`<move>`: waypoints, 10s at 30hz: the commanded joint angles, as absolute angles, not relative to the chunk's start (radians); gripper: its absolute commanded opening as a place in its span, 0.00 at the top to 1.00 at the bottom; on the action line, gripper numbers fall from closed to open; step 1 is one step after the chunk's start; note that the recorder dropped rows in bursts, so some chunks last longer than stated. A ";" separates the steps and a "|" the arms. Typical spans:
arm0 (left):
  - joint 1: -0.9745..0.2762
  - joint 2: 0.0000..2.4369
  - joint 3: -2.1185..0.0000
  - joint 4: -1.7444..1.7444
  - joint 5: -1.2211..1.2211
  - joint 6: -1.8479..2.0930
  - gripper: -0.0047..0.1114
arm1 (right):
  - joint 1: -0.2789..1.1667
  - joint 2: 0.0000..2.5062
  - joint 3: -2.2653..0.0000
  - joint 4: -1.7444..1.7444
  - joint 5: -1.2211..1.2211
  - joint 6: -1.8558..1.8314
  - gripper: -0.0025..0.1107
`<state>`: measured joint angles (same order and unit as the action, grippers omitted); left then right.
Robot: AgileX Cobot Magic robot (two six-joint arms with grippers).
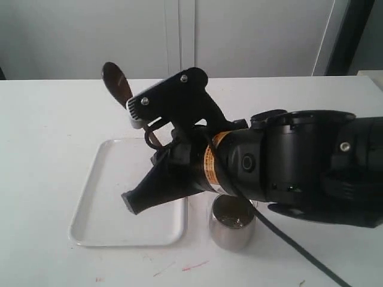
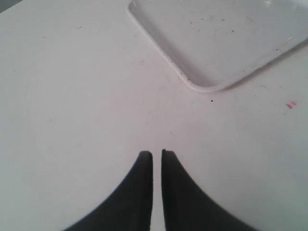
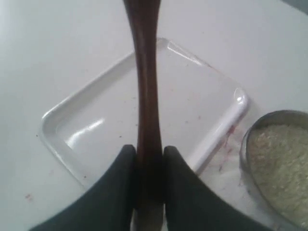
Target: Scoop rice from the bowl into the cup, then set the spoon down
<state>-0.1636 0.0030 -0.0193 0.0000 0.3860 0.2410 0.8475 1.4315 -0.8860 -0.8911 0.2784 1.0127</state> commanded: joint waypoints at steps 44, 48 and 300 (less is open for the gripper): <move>-0.166 0.000 -0.010 0.000 0.419 0.235 0.84 | 0.838 1.969 -1.517 -0.123 0.810 0.787 0.98; -0.166 0.000 -0.010 0.000 0.419 0.235 0.84 | 0.837 2.012 -1.526 -0.125 0.815 0.828 0.98; -0.165 0.000 -0.010 0.006 0.419 0.235 0.84 | 0.758 0.000 0.000 0.135 0.153 -0.072 0.98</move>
